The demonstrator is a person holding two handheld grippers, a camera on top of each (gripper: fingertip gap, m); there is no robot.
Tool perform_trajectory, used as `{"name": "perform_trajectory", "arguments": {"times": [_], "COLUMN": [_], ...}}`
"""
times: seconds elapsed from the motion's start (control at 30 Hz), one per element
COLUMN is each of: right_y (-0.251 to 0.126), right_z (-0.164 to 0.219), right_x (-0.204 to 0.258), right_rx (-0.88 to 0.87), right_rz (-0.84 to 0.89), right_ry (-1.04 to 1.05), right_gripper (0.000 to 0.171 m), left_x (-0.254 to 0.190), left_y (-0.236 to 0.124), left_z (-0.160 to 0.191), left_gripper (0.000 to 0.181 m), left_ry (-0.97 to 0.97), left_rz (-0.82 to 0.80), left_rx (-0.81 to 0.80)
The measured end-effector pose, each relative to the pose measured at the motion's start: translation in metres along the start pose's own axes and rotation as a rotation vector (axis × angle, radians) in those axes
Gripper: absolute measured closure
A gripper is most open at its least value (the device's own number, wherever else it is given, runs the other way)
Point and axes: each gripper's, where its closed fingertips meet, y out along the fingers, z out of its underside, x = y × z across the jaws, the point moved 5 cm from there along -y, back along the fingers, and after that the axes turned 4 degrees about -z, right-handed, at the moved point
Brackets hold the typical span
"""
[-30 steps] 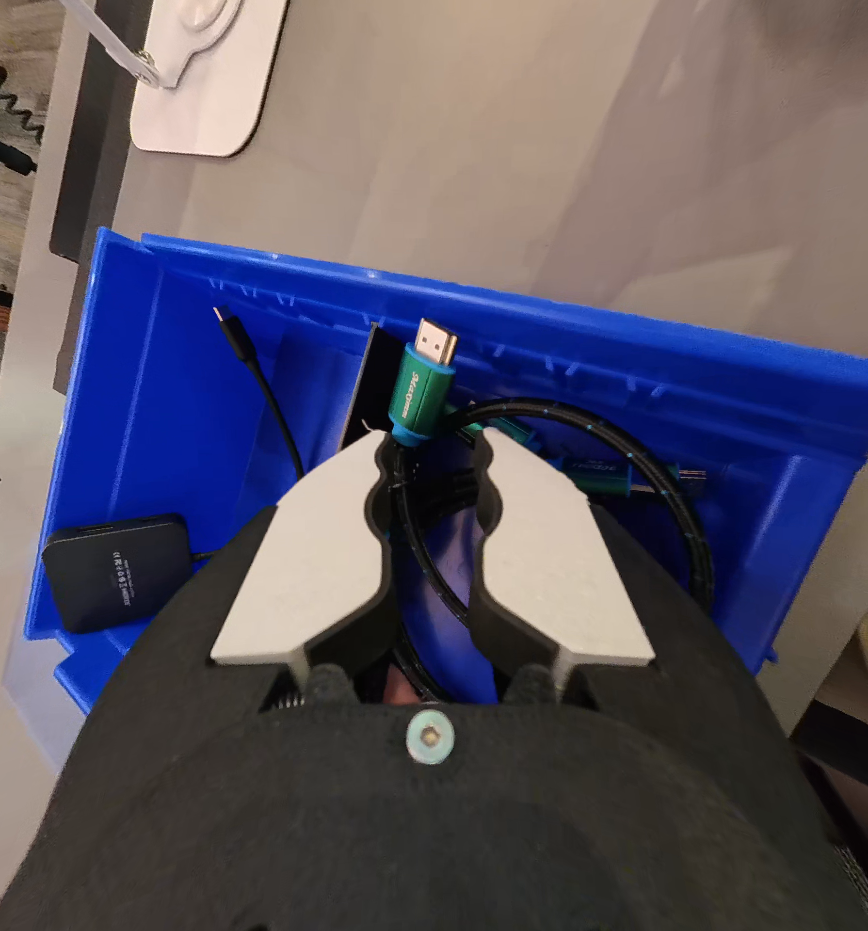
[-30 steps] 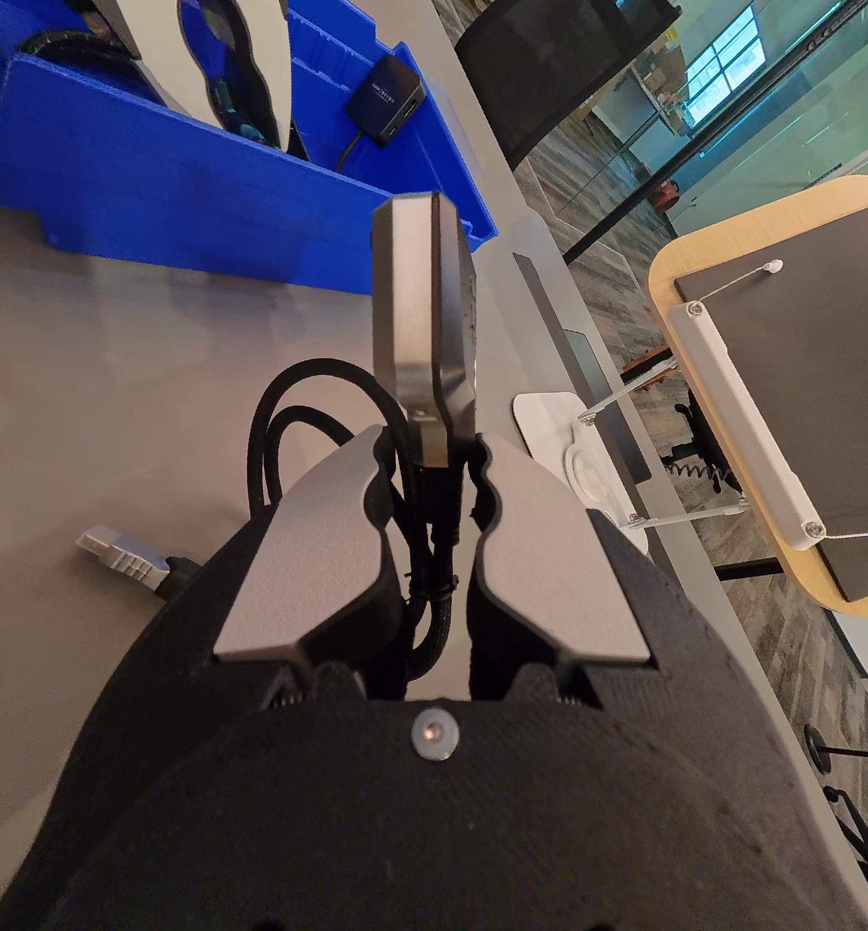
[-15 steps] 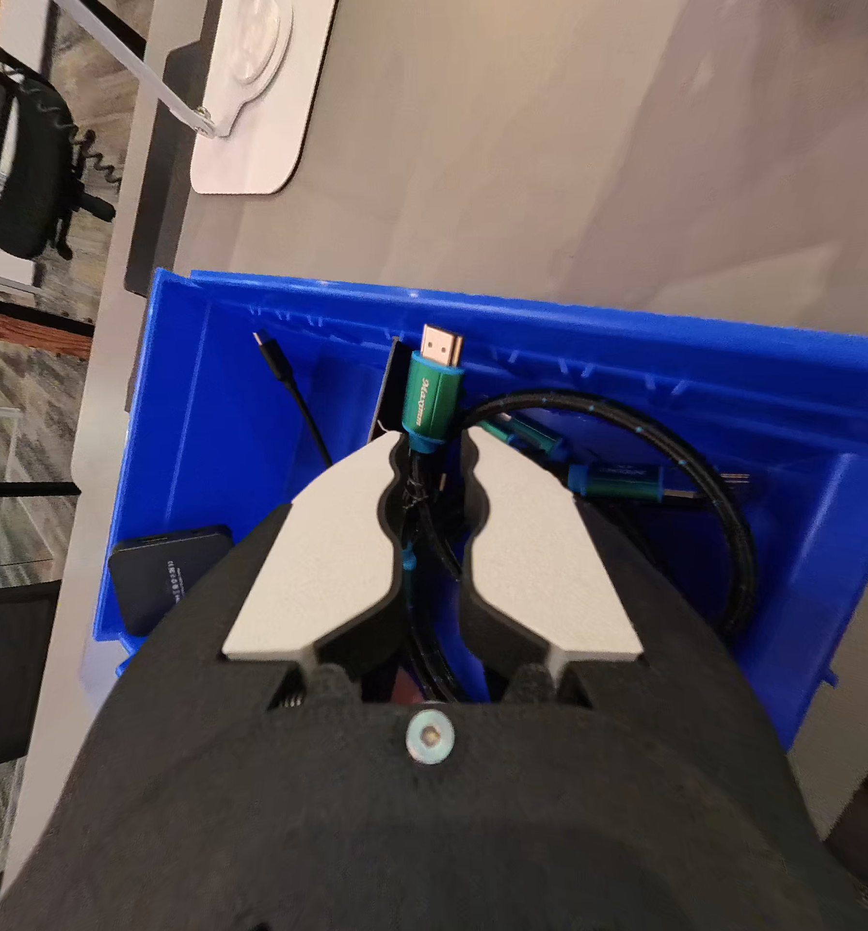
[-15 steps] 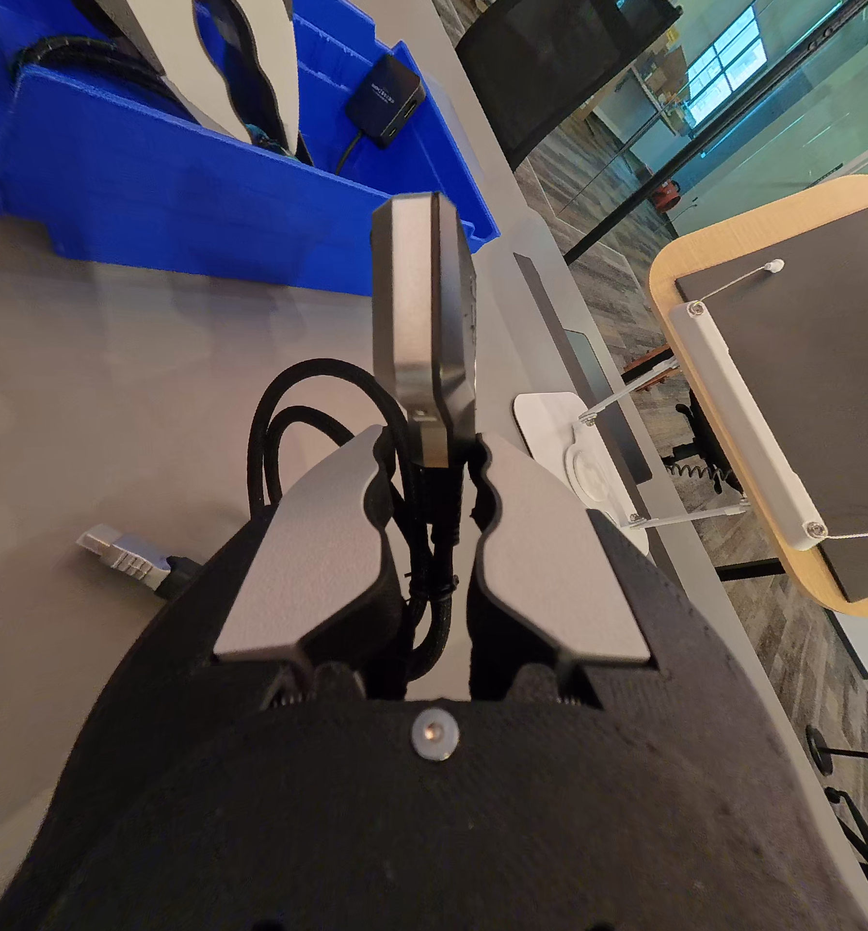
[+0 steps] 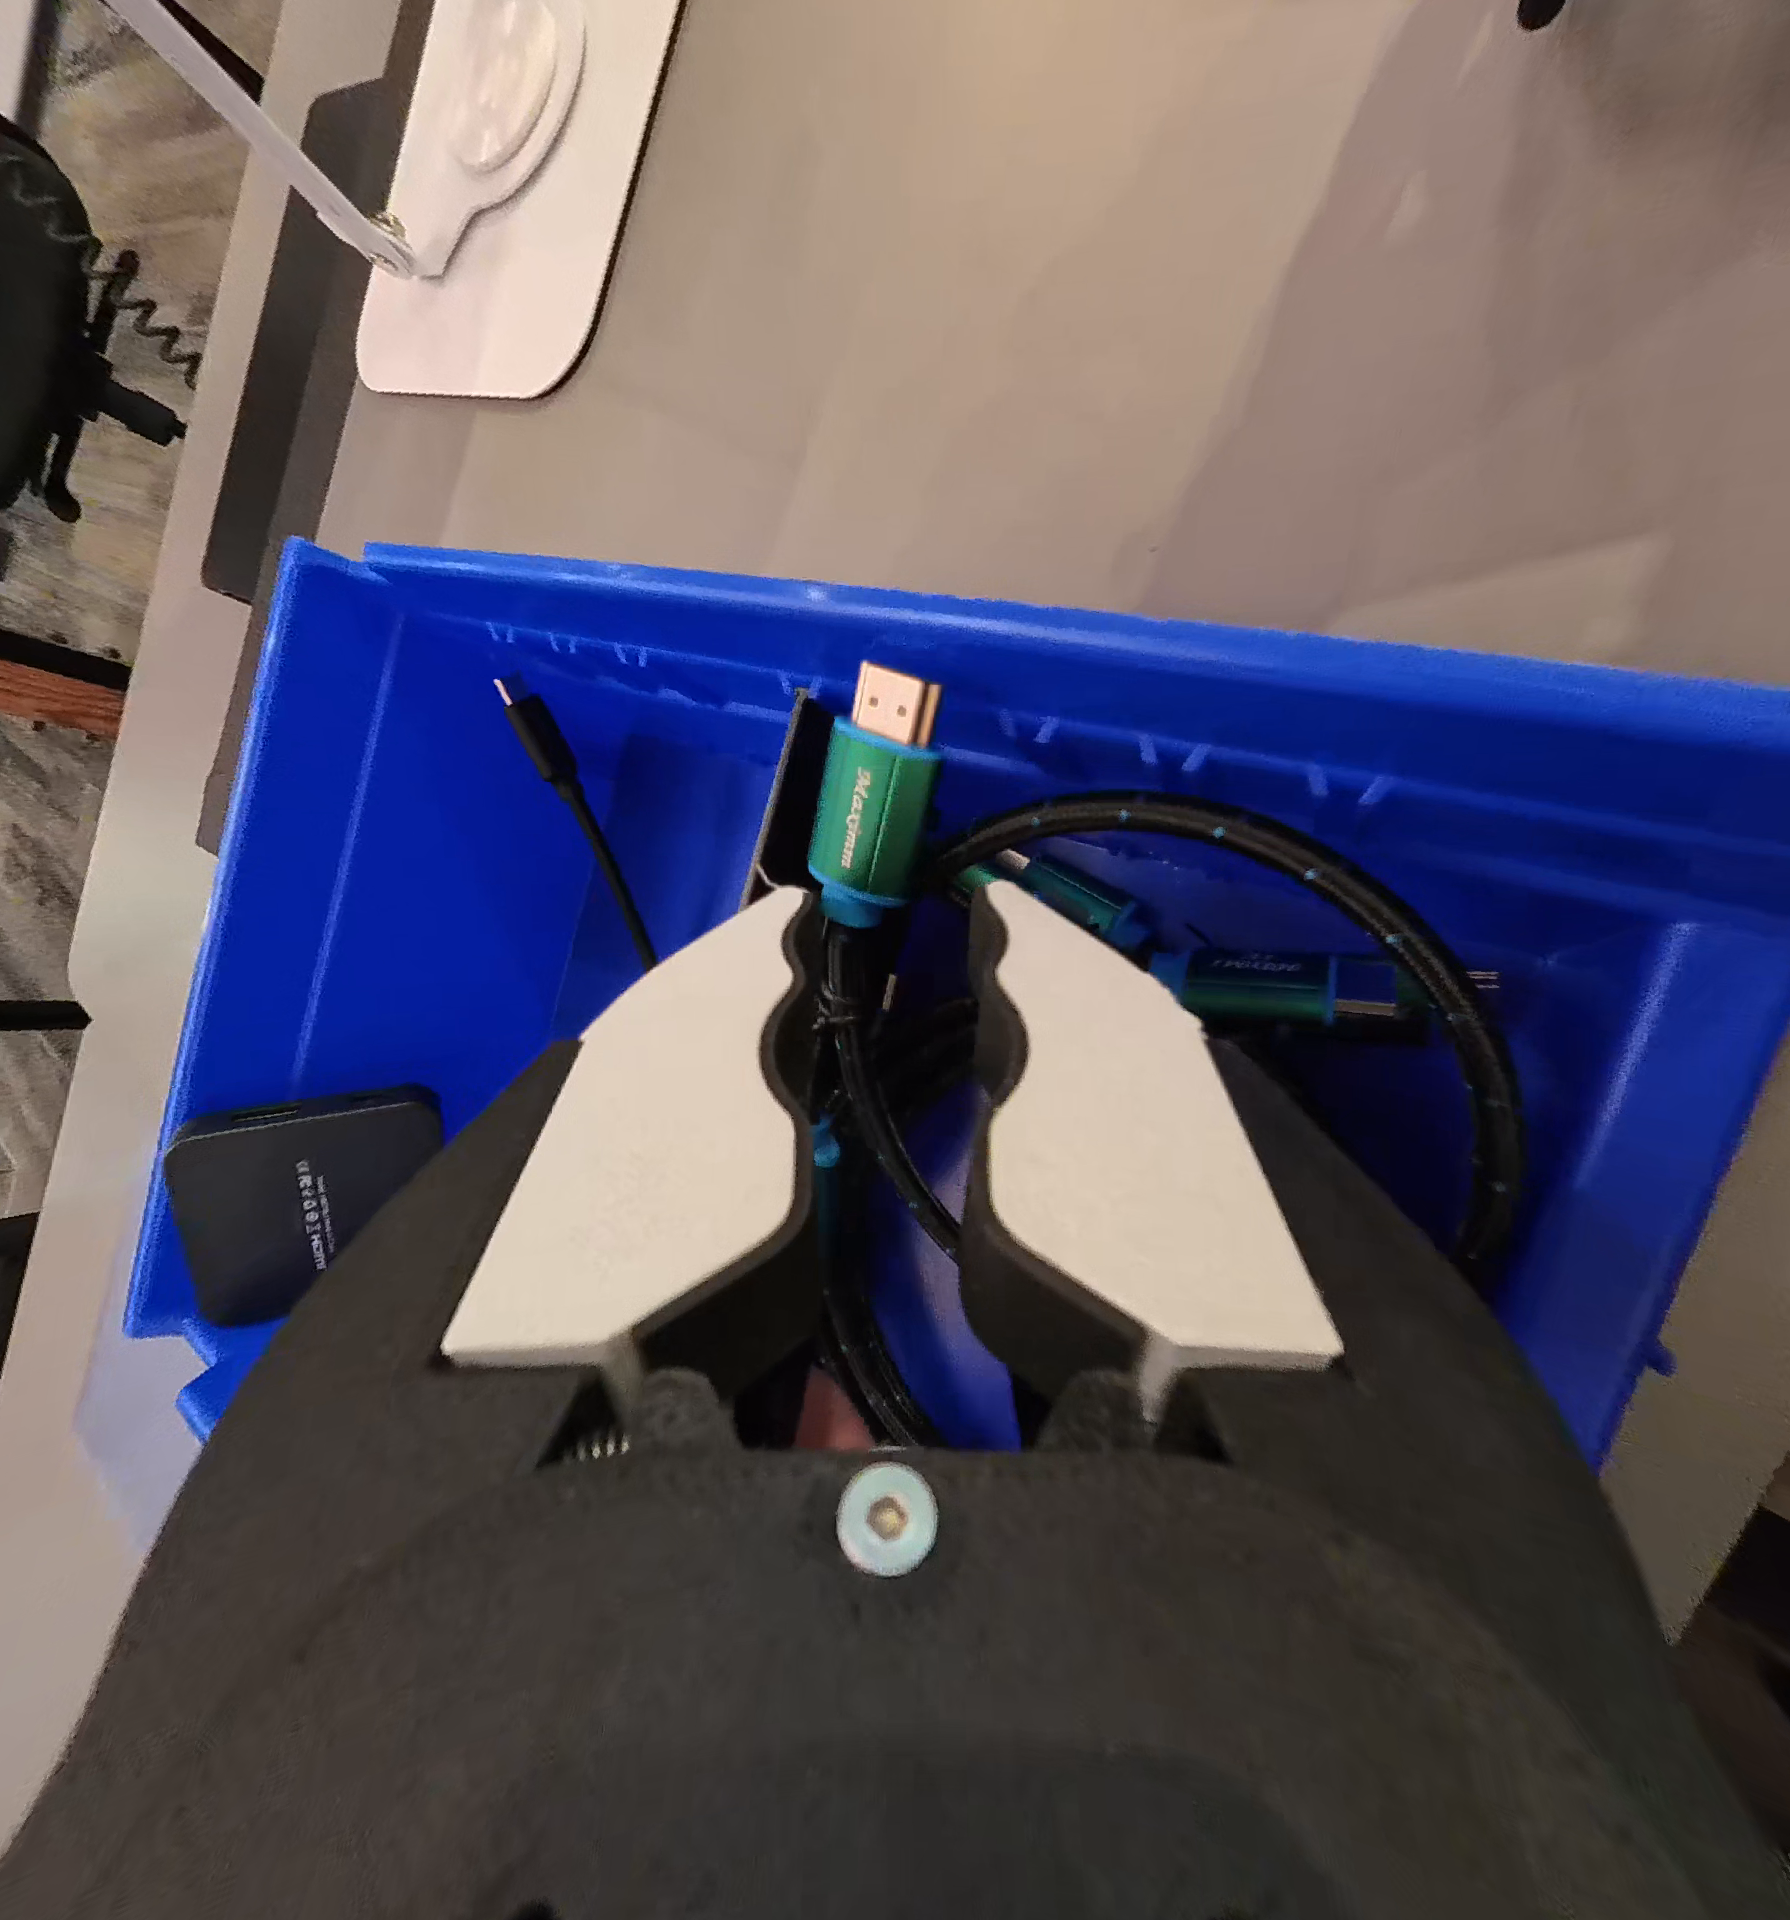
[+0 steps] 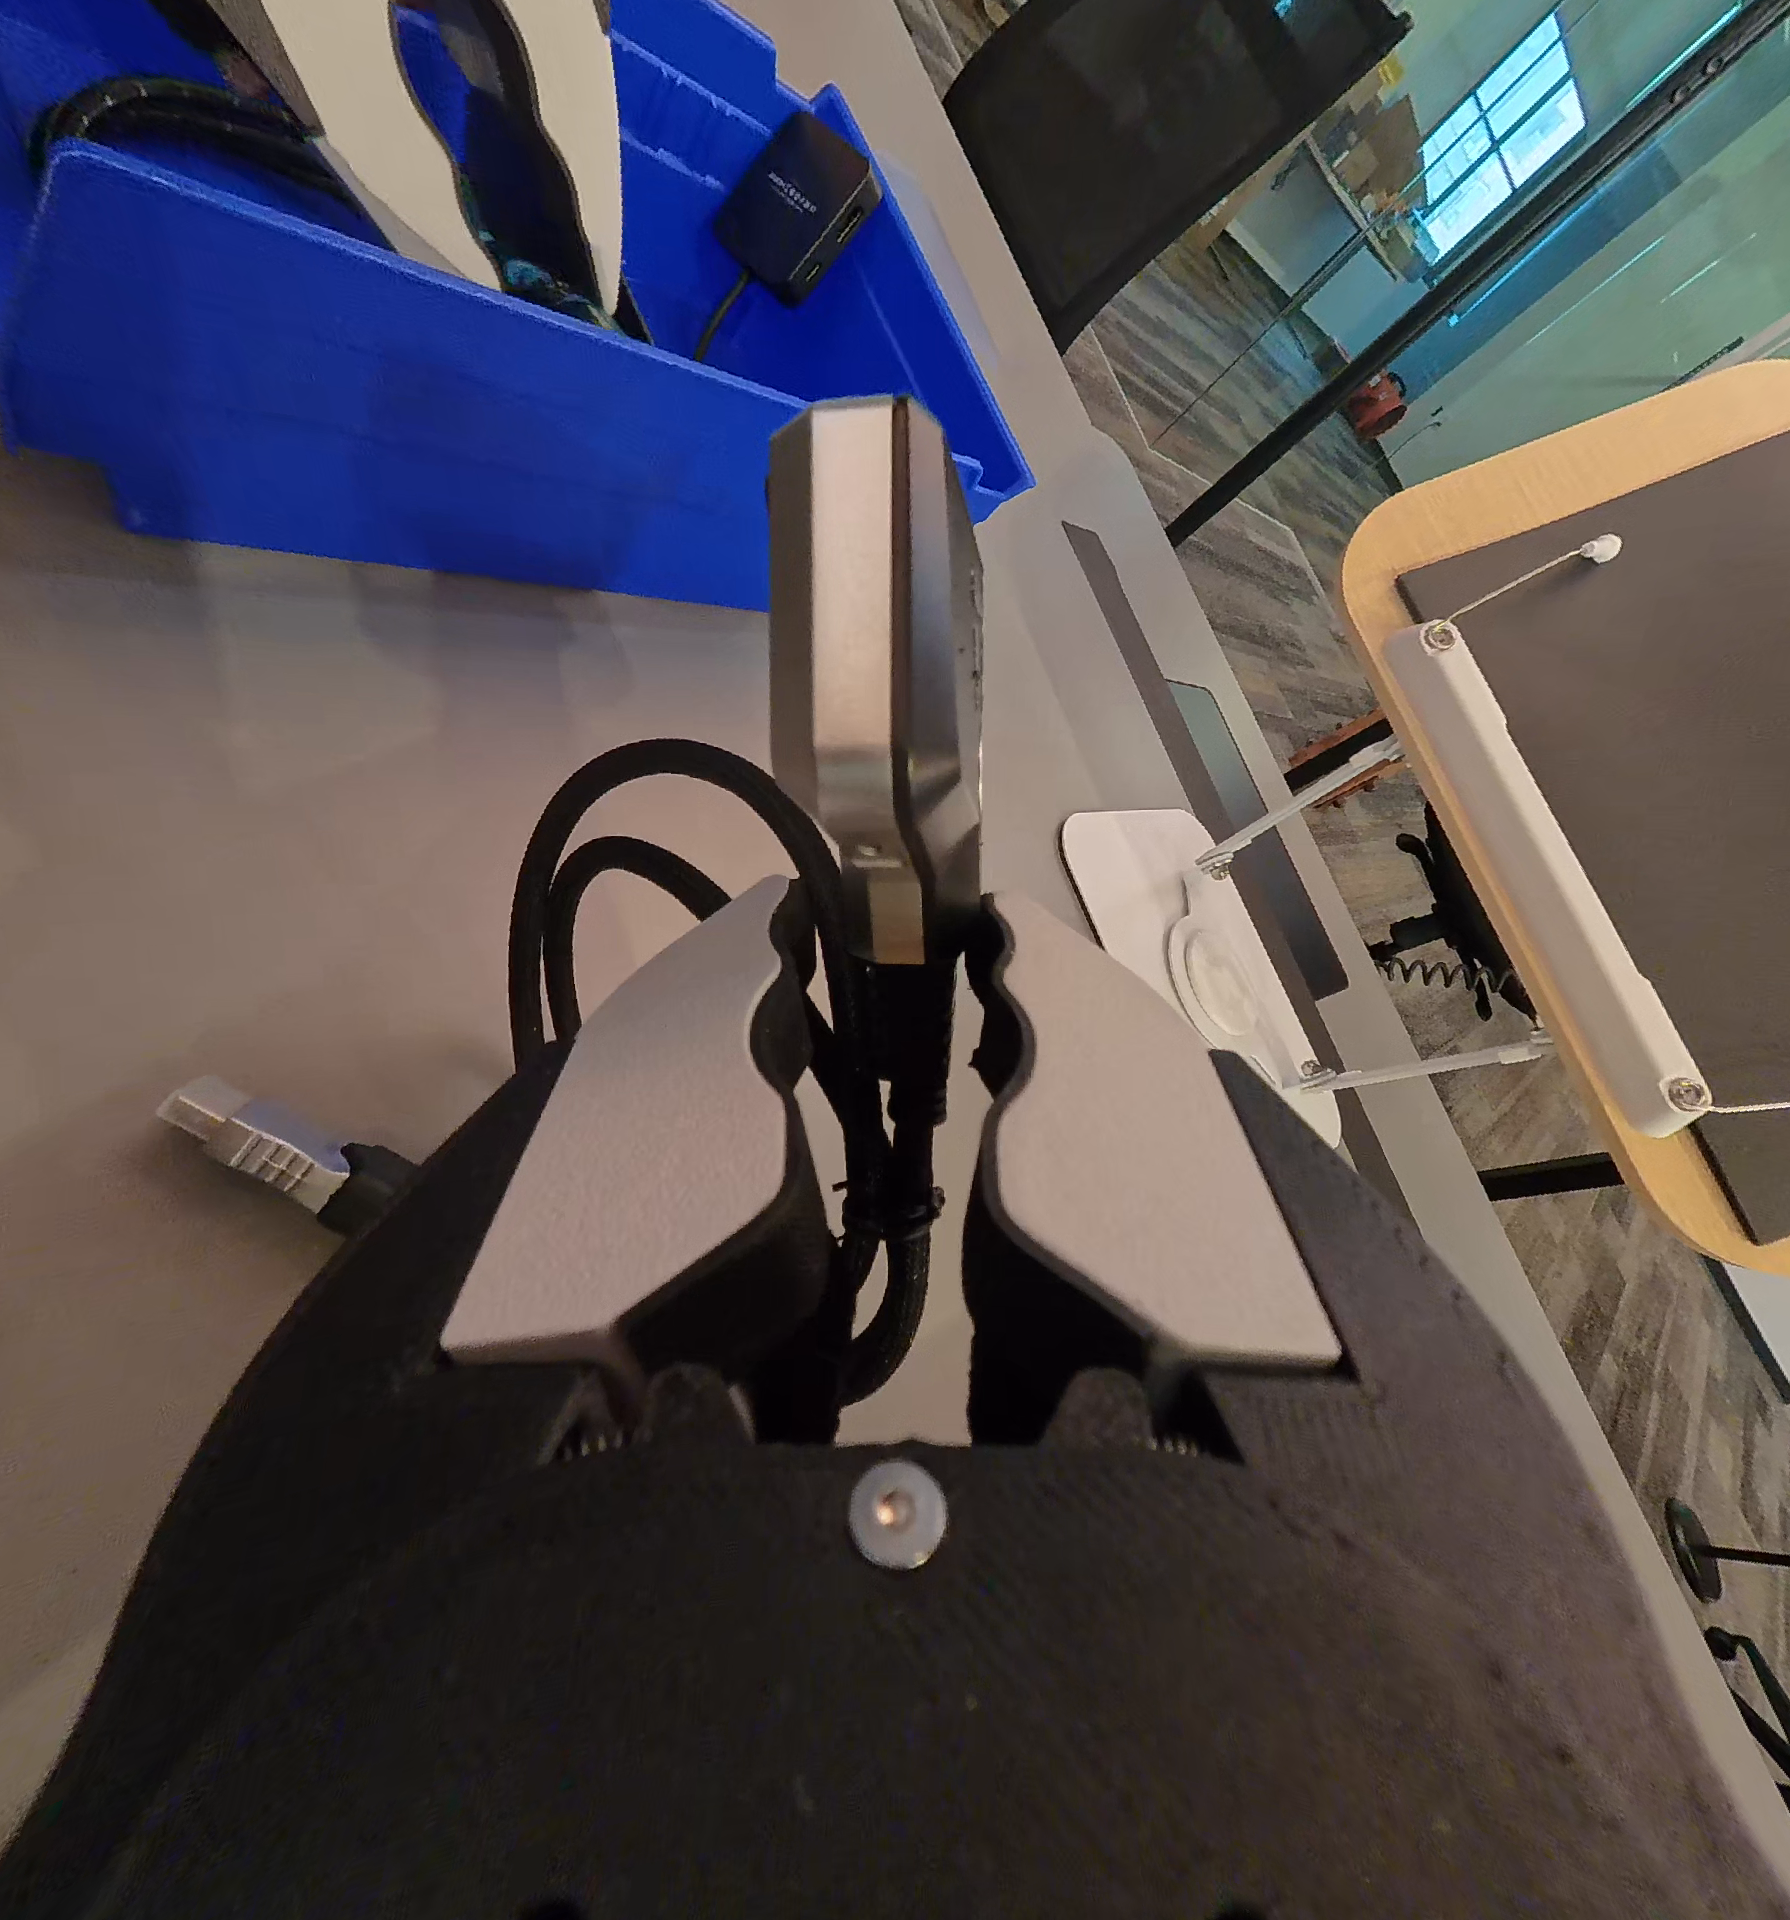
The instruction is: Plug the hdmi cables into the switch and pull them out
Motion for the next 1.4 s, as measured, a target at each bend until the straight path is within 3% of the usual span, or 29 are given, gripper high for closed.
{"name": "perform_trajectory", "arguments": {"times": [0.03, 0.33, 0.7, 1.07, 1.3, 1.4], "right_y": [0.0, 0.0, 0.0, 0.0, 0.0, 0.0], "right_z": [0.0, 0.0, 0.0, -0.001, -0.001, 0.0], "right_x": [0.0, 0.0, 0.0, 0.0, 0.0, 0.0], "right_rx": [-0.001, -0.002, -0.003, -0.003, -0.005, -0.004], "right_rz": [0.0, 0.001, 0.0, 0.002, 0.002, 0.0], "right_ry": [0.0, 0.001, 0.001, -0.001, 0.001, 0.001], "right_gripper": [0.143, 0.143, 0.143, 0.143, 0.143, 0.143], "left_x": [0.0, 0.005, -0.006, -0.006, 0.004, 0.003], "left_y": [0.001, -0.004, 0.024, 0.03, 0.015, 0.005], "left_z": [0.0, -0.003, 0.006, 0.009, 0.006, 0.006], "left_gripper": [0.155, 0.156, 0.155, 0.167, 0.17, 0.17], "left_ry": [0.0, 0.02, 0.111, 0.158, 0.051, -0.012], "left_rz": [-0.001, -0.044, -0.091, -0.123, -0.097, -0.016], "left_rx": [-0.001, -0.037, 0.07, 0.109, 0.066, 0.061]}}
